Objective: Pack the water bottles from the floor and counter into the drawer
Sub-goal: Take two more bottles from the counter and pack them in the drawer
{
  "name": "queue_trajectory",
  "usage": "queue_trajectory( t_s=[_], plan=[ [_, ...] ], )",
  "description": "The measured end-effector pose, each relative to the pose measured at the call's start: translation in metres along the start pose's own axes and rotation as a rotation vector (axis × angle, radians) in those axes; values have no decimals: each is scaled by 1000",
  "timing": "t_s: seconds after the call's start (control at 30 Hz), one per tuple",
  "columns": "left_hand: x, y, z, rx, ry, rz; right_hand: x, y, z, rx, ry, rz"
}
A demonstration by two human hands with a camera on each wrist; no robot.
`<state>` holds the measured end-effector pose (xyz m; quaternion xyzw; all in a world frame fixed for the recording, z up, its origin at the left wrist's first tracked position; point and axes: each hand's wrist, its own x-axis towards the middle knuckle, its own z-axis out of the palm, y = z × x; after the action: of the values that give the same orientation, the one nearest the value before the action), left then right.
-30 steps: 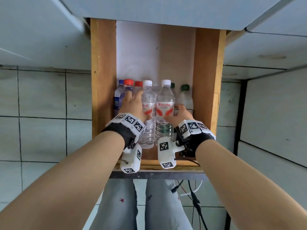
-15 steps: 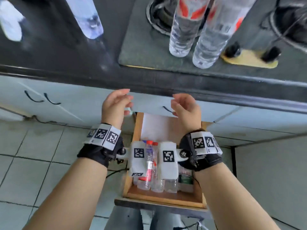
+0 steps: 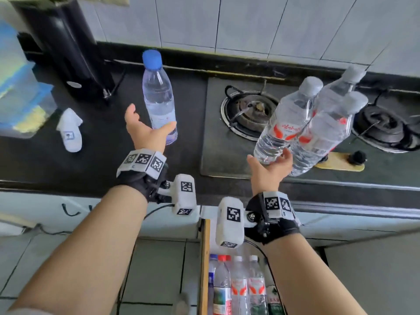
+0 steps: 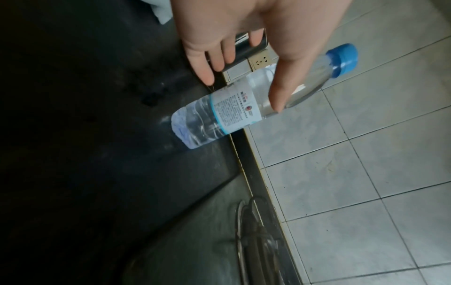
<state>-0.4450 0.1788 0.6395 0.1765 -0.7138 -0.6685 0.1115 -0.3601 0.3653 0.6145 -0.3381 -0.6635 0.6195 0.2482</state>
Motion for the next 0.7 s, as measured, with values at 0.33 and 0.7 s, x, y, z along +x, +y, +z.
queue_trajectory(
  t_s=[0.33, 0.7],
  plan=[
    [43, 7, 23, 67, -99, 19, 39, -16, 5, -156, 74, 91],
    [-34, 10, 31, -86, -339, 101, 46, -42, 16, -137, 38, 187]
  ],
)
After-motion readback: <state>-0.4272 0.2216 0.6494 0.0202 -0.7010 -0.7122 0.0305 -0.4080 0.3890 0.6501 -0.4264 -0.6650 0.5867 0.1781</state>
